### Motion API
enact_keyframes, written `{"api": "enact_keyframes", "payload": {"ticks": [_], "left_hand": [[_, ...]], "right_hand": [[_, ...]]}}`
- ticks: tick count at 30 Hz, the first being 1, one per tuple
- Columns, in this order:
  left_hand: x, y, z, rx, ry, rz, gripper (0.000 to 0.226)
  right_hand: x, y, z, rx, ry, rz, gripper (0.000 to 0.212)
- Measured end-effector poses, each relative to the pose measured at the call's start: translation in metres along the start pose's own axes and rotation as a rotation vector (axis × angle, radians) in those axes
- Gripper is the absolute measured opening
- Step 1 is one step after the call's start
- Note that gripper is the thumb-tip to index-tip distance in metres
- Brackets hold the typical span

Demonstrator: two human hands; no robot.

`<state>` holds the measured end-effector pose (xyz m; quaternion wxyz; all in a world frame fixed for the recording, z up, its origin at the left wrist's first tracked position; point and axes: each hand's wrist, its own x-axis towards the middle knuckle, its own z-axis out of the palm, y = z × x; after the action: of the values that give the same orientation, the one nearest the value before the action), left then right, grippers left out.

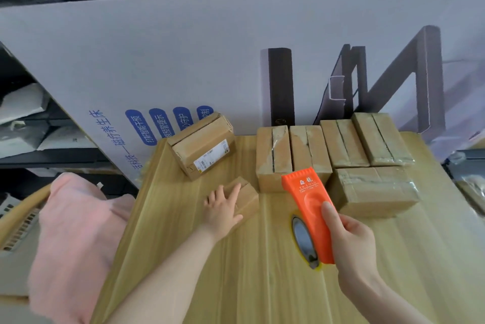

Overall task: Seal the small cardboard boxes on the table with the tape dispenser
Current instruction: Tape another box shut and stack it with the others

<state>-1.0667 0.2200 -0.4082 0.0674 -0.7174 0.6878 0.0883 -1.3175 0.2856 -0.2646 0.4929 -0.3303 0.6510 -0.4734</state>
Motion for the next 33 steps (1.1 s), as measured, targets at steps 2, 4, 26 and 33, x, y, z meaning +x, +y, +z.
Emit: {"api": "enact_keyframes", "payload": {"ticks": [2, 4, 26, 33], "left_hand": [[-0.03, 0.027, 0.009, -0.009, -0.003, -0.036, 0.087], [-0.057, 0.055, 0.012, -0.019, 0.004, -0.073, 0.089], [-0.223, 0.366, 0.021, 0.023, -0.079, 0.362, 0.092], [-0.228, 0.354, 0.034, -0.068, -0.194, 0.387, 0.102]], "right_hand": [[-0.003, -0.005, -0.028, -0.004, -0.013, -0.011, 0.044], [-0.005, -0.01, -0.06, 0.004, -0.039, -0.026, 0.043], [-0.011, 0.023, -0.351, -0.103, -0.086, 0.024, 0.044], [-0.03, 0.023, -0.35, -0.097, -0.133, 0.013, 0.046]]}}
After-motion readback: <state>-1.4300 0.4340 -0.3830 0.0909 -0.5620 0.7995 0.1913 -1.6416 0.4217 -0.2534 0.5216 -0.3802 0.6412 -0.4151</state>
